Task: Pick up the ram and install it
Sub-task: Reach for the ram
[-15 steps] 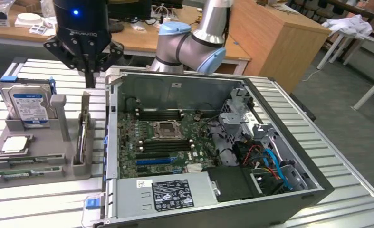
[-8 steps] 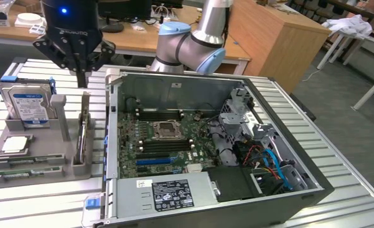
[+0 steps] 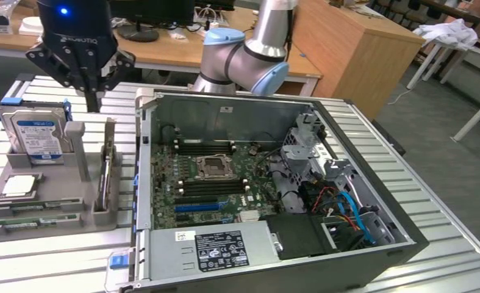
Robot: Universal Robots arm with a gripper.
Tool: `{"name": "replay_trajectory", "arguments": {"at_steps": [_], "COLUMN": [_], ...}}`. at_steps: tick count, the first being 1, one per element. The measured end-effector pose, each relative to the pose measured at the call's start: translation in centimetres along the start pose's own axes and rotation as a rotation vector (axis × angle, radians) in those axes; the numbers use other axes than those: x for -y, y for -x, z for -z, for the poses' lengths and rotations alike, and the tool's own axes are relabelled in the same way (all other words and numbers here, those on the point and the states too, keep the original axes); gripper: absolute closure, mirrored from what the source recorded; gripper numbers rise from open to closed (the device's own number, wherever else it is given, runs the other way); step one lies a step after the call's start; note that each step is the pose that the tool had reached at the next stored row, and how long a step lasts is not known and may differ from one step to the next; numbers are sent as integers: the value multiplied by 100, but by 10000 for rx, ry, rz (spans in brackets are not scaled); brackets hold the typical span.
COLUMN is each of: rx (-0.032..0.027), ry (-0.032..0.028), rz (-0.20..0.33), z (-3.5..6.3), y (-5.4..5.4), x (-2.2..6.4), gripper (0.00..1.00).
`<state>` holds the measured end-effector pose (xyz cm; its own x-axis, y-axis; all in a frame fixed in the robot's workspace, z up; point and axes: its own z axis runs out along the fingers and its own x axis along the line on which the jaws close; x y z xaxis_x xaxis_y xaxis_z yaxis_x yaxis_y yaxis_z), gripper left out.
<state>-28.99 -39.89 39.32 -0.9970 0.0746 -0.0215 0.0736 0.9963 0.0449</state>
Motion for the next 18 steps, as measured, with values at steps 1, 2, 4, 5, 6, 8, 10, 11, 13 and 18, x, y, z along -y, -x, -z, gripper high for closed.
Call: {"name": "replay_trajectory", "arguments": {"at_steps": [1, 2, 4, 5, 6, 8, 10, 11, 13, 18], "rx": [0, 0, -2, -2, -3, -5, -9, -11, -14, -22], "ry": [1, 1, 0, 0, 0, 0, 0, 0, -1, -1], "rz": [-1, 0, -1, -2, -1, -2, -1, 0, -1, -2], "z": [0, 1, 2, 2, 3, 4, 5, 5, 6, 9], "y": [-24, -46, -93, -117, -140, -186, -229, -251, -296, -414], "x": [2, 3, 7, 8, 10, 13, 17, 18, 22, 30], "gripper": [89, 89, 89, 89, 89, 89, 89, 89, 89, 89]}}
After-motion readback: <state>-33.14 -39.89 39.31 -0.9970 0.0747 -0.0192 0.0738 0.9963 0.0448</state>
